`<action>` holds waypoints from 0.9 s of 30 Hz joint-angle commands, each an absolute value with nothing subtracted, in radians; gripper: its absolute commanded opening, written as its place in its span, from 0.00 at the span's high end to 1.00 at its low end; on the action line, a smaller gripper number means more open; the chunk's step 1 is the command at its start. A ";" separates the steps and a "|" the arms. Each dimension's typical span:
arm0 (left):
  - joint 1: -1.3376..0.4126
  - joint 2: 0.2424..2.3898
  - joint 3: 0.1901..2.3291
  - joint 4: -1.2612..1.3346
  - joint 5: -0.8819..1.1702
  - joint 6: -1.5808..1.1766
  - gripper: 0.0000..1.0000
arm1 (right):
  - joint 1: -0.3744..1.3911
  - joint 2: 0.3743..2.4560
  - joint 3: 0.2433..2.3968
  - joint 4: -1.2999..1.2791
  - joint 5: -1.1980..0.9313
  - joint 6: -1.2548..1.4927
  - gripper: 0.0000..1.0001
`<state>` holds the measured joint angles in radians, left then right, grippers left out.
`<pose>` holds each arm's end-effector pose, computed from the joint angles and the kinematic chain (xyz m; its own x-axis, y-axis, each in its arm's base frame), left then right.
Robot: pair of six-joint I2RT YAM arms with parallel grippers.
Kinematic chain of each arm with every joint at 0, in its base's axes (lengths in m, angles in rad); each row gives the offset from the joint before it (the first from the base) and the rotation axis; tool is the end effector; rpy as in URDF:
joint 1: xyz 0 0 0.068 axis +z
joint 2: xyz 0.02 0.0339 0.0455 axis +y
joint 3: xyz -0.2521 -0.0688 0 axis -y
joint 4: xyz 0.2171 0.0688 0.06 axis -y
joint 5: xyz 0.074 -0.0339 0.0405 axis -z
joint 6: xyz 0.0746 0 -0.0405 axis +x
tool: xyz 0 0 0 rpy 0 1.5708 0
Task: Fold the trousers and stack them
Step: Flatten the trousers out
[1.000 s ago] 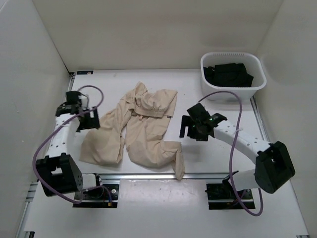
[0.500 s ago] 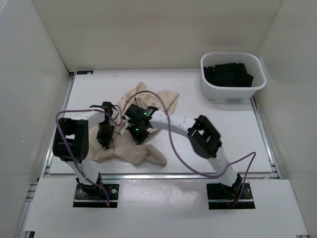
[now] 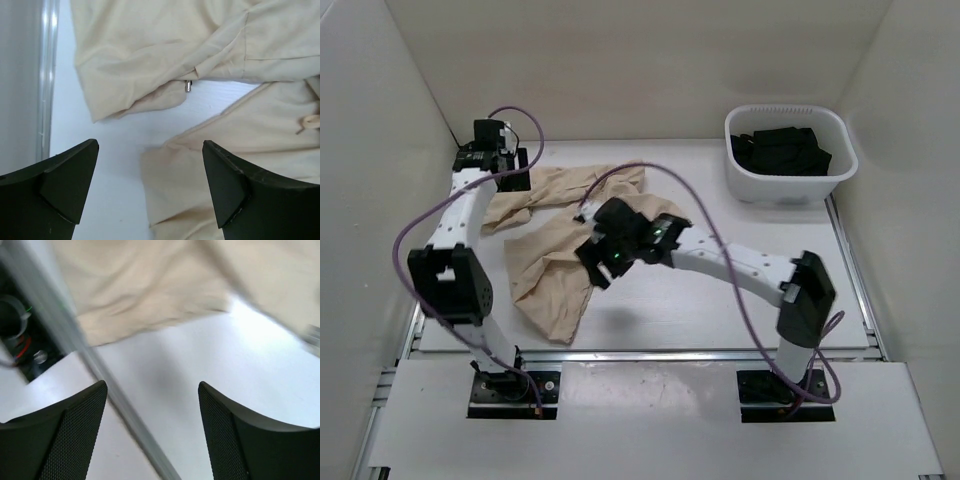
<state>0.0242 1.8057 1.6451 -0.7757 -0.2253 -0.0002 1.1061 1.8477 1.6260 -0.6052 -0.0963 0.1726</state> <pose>0.3890 0.0261 0.2650 -0.8051 -0.0197 -0.5928 -0.1561 0.9712 0.1798 0.1793 0.3736 0.2577 -0.4827 -0.5814 -0.6549 -0.8487 0.4951 0.1860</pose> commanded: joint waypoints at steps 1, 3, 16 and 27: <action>0.000 1.565 1.522 -0.865 -0.186 0.000 0.03 | 0.976 1.753 1.551 -0.533 0.219 0.224 0.22; -0.075 1.482 1.400 -0.940 -0.154 0.000 0.03 | 0.907 1.837 1.619 -0.592 0.256 0.236 0.15; -0.149 1.385 0.815 -1.031 -0.081 0.000 0.00 | 0.816 2.266 1.994 -0.640 0.335 0.190 0.06; -0.042 1.517 0.776 -0.879 -0.285 0.000 0.86 | 0.798 2.321 2.147 -0.713 0.348 0.296 1.00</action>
